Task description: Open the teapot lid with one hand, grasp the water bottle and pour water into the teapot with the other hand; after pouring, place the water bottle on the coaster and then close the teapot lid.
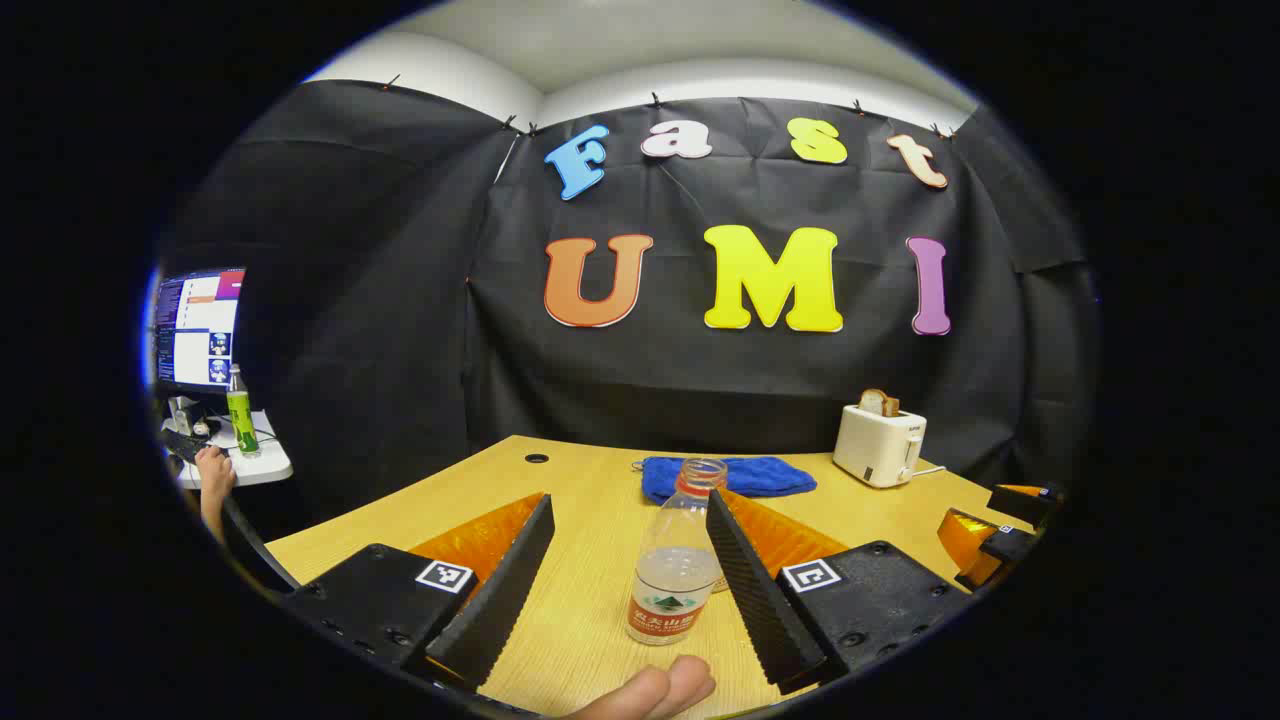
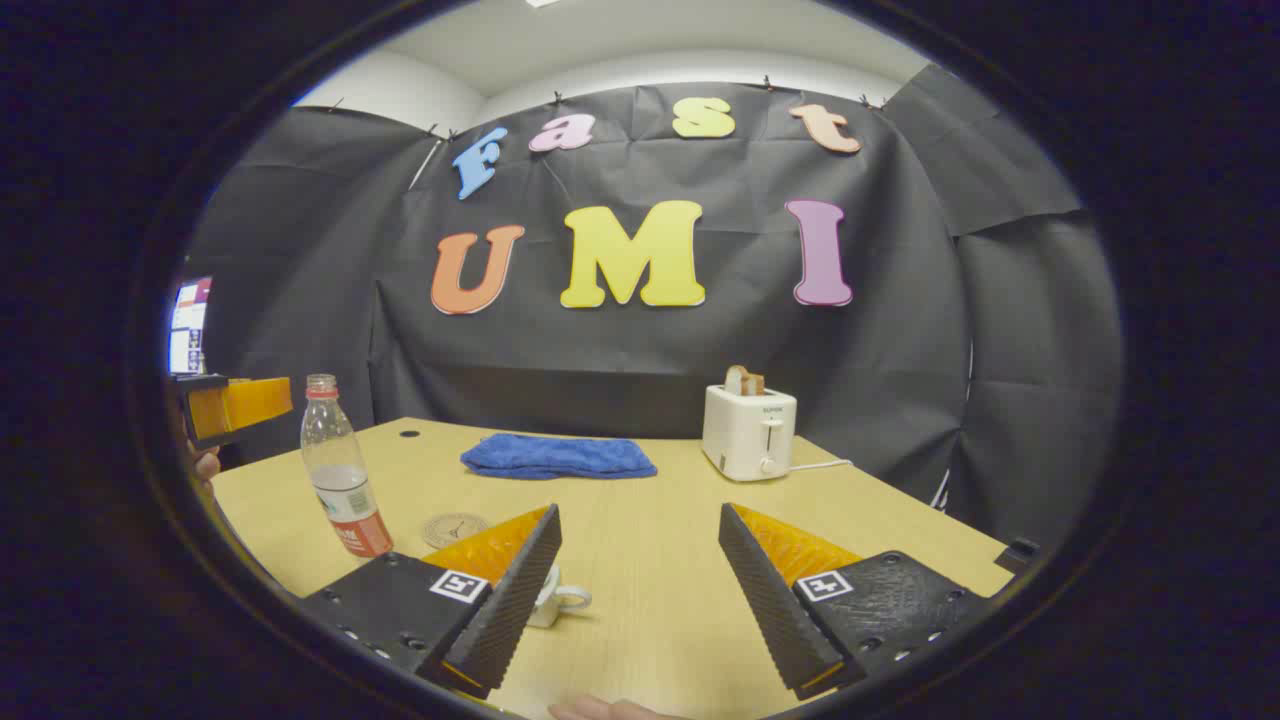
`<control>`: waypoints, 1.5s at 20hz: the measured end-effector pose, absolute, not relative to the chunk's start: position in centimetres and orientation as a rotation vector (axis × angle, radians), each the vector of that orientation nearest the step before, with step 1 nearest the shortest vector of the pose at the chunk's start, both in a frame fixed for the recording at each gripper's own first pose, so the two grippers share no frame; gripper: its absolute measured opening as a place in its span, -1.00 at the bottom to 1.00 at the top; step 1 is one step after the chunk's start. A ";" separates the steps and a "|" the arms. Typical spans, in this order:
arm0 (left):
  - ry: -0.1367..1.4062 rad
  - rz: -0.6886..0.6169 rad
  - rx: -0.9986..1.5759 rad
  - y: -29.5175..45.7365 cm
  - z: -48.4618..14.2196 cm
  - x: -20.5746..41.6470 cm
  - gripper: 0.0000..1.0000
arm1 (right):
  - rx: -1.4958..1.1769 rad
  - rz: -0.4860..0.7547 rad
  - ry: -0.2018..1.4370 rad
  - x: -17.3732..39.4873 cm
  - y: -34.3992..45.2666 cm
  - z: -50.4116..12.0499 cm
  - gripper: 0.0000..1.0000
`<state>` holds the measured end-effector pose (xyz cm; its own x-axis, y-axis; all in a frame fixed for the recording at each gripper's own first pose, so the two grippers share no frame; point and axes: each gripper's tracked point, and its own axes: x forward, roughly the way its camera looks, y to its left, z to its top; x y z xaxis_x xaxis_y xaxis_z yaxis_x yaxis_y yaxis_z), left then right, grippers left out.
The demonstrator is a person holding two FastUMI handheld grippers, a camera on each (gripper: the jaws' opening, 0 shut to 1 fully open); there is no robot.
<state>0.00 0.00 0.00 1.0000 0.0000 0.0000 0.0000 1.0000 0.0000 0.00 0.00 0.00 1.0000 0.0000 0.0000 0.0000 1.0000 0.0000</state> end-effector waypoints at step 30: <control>0.011 -0.046 0.122 0.6 -1.7 0.7 0.92 | -0.055 0.093 0.034 4.3 6.7 -4.6 0.89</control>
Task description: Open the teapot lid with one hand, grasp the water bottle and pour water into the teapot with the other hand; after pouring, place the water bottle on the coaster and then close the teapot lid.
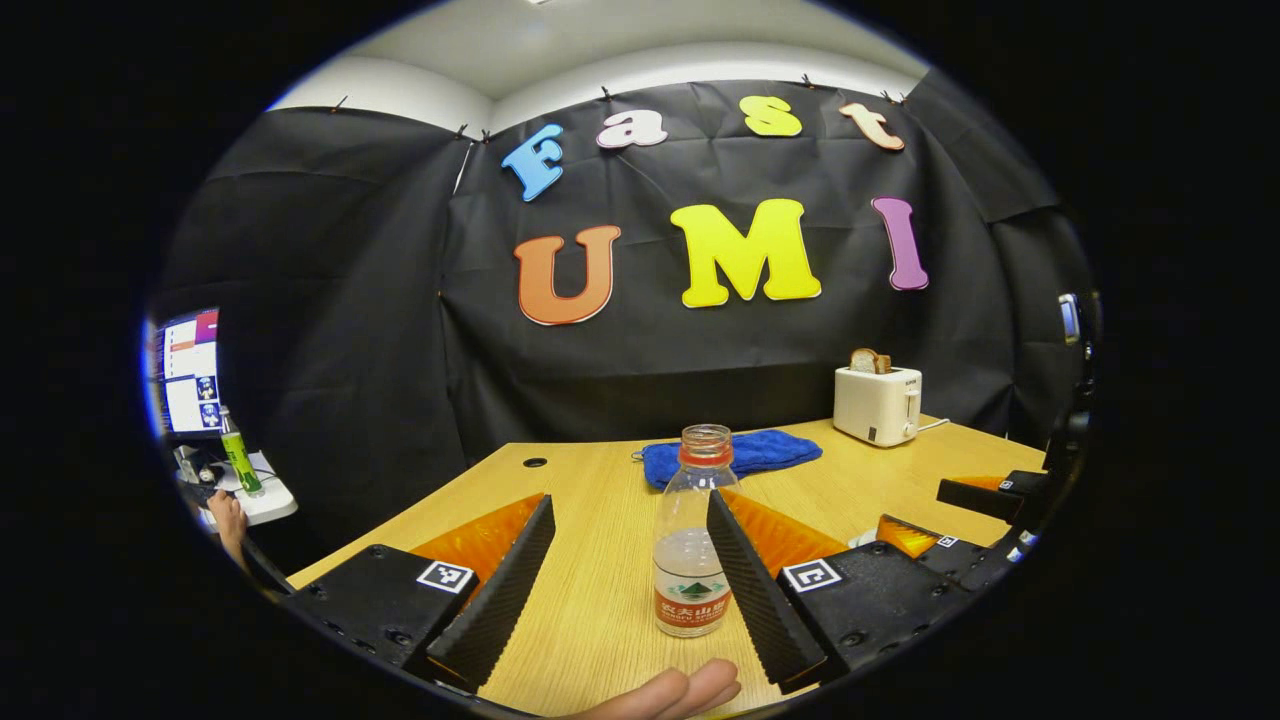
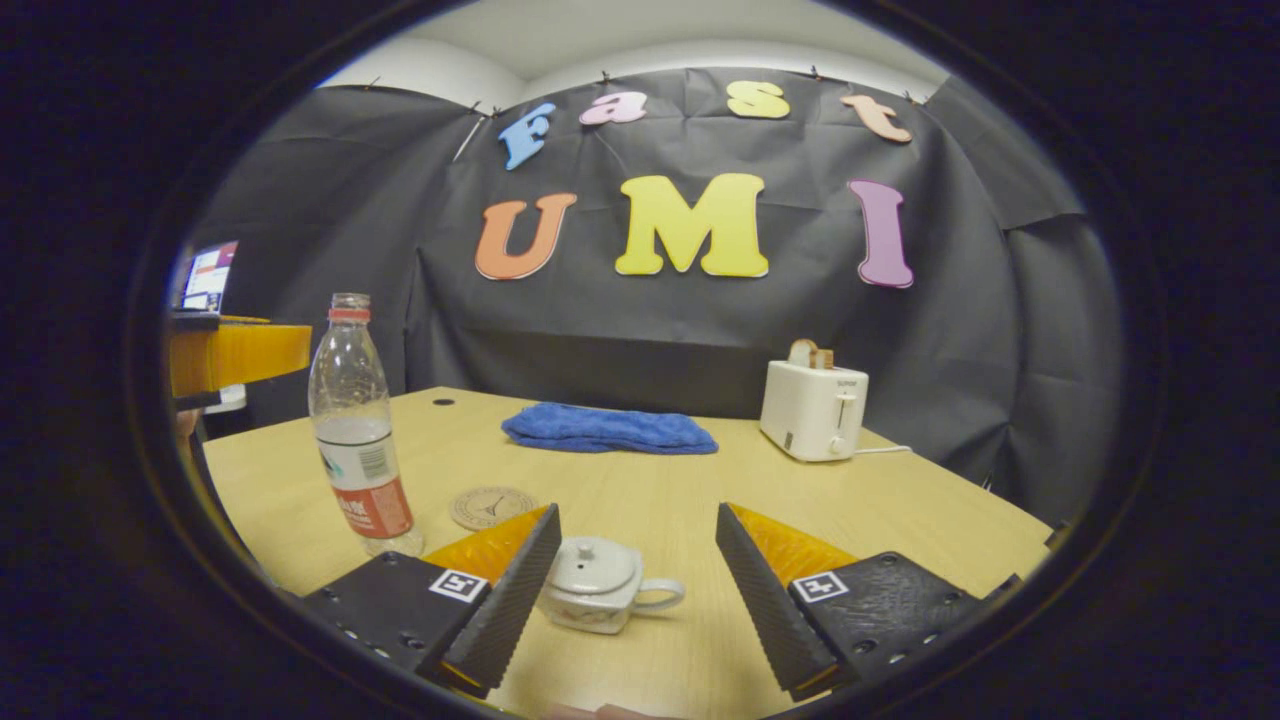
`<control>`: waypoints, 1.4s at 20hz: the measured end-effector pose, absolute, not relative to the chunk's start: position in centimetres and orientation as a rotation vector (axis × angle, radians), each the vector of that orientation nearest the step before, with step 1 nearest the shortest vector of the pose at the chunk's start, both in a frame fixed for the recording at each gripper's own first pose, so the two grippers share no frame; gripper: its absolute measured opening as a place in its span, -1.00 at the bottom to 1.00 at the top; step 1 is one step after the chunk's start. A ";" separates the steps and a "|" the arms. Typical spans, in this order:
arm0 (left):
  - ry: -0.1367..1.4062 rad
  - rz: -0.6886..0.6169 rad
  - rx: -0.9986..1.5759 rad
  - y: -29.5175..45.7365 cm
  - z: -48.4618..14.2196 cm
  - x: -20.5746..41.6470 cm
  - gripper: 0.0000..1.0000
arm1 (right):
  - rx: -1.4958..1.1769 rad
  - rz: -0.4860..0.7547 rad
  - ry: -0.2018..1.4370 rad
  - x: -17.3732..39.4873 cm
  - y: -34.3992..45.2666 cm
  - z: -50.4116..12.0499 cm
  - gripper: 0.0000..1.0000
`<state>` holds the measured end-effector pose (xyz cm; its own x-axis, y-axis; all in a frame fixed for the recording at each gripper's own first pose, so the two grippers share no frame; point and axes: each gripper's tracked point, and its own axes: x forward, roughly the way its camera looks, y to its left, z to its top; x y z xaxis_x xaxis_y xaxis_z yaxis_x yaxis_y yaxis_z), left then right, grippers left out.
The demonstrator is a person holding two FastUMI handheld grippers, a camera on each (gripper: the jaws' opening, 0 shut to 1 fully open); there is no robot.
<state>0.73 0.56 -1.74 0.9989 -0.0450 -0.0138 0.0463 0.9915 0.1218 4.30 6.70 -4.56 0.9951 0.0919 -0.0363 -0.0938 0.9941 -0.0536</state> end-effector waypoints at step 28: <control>0.055 -0.143 0.135 0.5 -2.1 -1.2 0.92 | -0.074 0.207 -0.012 1.3 8.2 -1.0 -1.00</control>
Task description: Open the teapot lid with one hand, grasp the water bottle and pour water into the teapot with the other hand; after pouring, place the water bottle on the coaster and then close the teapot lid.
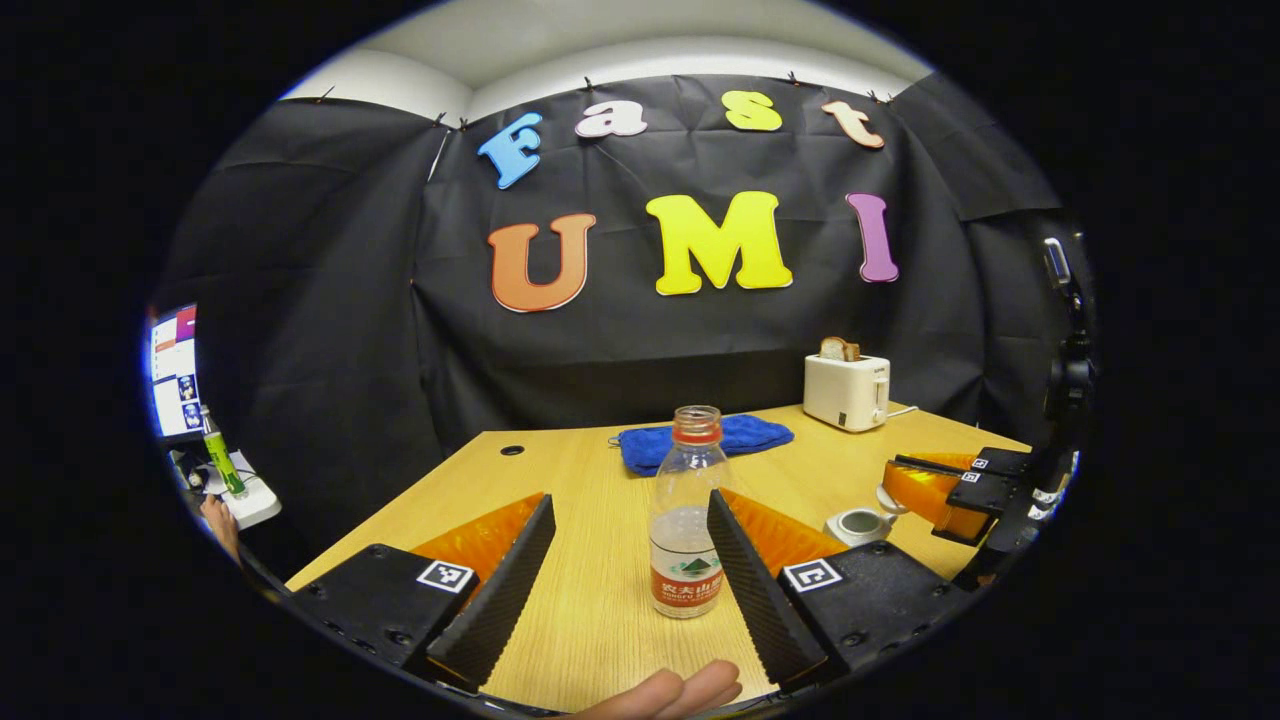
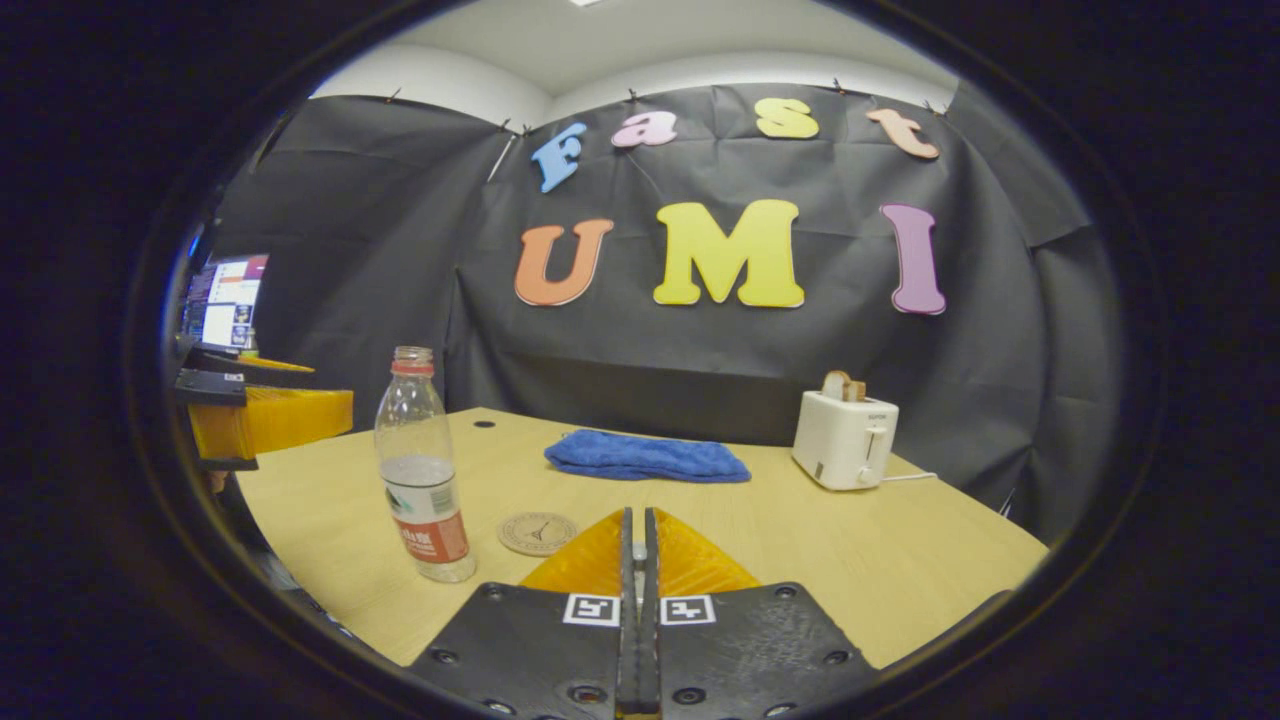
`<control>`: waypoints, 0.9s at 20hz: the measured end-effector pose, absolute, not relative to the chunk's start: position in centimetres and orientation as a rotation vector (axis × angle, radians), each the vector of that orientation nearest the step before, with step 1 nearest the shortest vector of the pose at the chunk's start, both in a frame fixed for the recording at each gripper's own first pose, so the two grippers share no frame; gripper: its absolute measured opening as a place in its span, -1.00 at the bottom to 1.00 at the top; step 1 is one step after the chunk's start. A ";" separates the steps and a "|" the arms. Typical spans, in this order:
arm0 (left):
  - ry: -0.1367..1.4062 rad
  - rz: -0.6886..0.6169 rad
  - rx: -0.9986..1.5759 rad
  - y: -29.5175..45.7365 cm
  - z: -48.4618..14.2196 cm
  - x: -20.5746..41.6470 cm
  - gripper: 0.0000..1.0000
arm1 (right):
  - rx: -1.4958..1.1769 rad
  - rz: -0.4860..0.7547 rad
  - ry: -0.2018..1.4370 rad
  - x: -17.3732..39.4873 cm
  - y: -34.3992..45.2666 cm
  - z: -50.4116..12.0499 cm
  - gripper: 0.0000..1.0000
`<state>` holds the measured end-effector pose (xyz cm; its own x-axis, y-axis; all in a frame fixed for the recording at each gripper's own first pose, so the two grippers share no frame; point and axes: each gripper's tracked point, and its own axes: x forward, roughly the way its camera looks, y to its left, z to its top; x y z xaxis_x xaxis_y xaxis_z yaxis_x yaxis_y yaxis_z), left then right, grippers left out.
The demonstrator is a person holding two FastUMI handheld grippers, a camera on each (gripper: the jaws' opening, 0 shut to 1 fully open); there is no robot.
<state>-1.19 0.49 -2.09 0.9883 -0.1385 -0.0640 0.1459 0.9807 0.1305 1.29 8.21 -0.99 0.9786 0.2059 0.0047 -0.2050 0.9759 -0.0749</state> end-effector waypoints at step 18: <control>0.126 -0.268 0.023 -3.6 -7.3 1.2 0.93 | -0.030 0.152 0.064 1.1 3.7 -3.8 -1.00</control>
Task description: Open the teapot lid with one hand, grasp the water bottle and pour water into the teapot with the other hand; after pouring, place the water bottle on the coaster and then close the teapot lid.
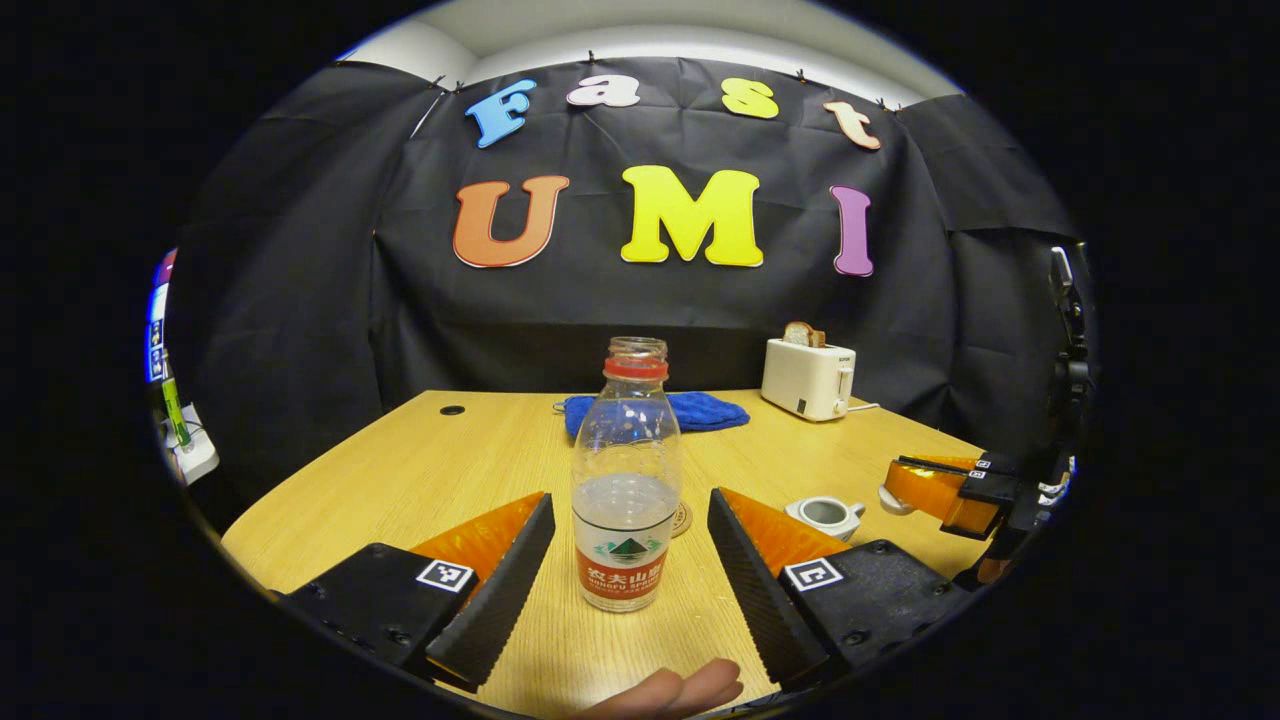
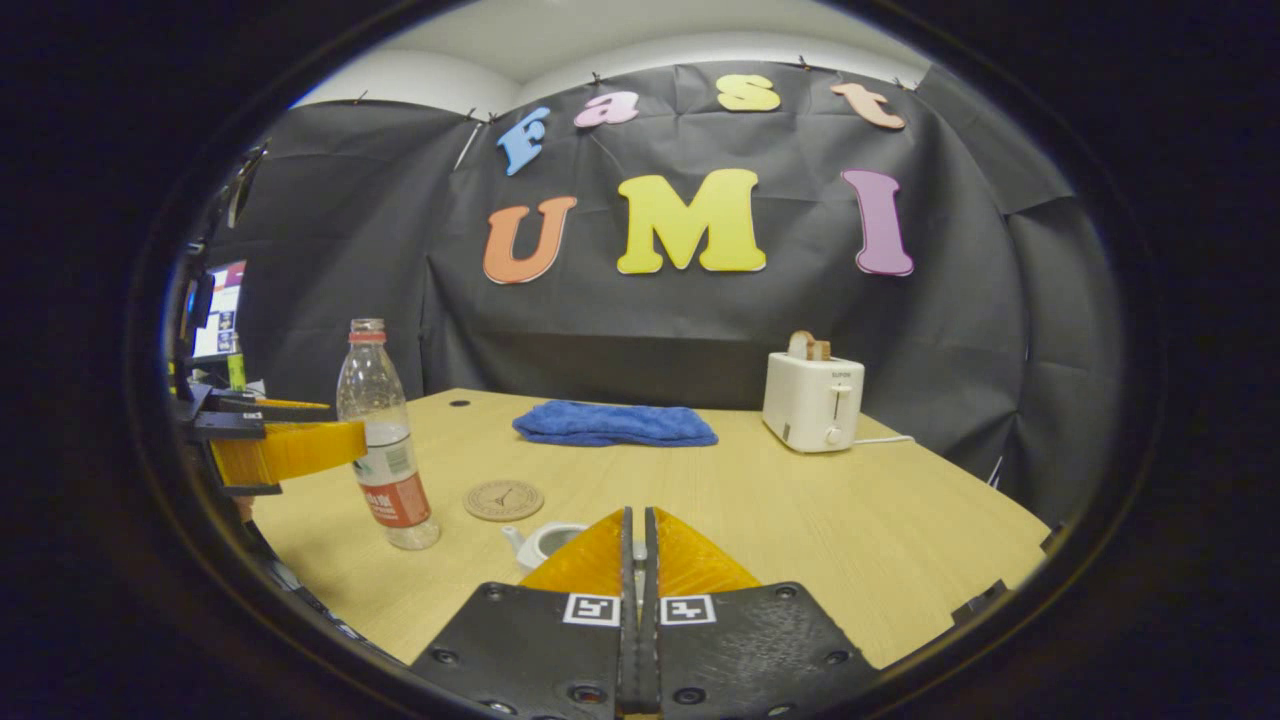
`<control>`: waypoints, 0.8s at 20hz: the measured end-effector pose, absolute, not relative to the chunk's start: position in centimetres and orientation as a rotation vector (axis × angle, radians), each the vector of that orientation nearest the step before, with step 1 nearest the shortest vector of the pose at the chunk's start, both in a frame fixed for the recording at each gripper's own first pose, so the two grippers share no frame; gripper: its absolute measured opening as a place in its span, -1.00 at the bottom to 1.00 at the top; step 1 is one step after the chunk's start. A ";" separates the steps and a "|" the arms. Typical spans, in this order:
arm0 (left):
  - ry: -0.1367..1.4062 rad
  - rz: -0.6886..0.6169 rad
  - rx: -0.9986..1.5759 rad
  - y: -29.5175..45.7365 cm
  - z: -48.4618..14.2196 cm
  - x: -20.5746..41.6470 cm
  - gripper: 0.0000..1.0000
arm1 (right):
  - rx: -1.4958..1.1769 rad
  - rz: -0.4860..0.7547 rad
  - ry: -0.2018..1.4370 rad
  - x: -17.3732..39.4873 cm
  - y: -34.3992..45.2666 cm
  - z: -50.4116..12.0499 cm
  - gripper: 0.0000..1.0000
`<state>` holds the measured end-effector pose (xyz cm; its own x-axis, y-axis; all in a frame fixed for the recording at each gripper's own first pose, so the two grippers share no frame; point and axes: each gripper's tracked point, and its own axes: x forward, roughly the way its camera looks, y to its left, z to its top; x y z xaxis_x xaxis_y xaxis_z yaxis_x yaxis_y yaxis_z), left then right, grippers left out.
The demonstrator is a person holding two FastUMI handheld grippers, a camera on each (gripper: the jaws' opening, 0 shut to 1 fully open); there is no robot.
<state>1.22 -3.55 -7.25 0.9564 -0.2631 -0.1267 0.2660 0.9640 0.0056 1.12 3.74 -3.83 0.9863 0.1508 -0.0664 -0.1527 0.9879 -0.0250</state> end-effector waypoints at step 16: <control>0.009 -0.187 0.054 -2.6 -9.3 5.0 0.58 | -0.041 0.129 0.070 1.5 3.1 -4.2 -0.99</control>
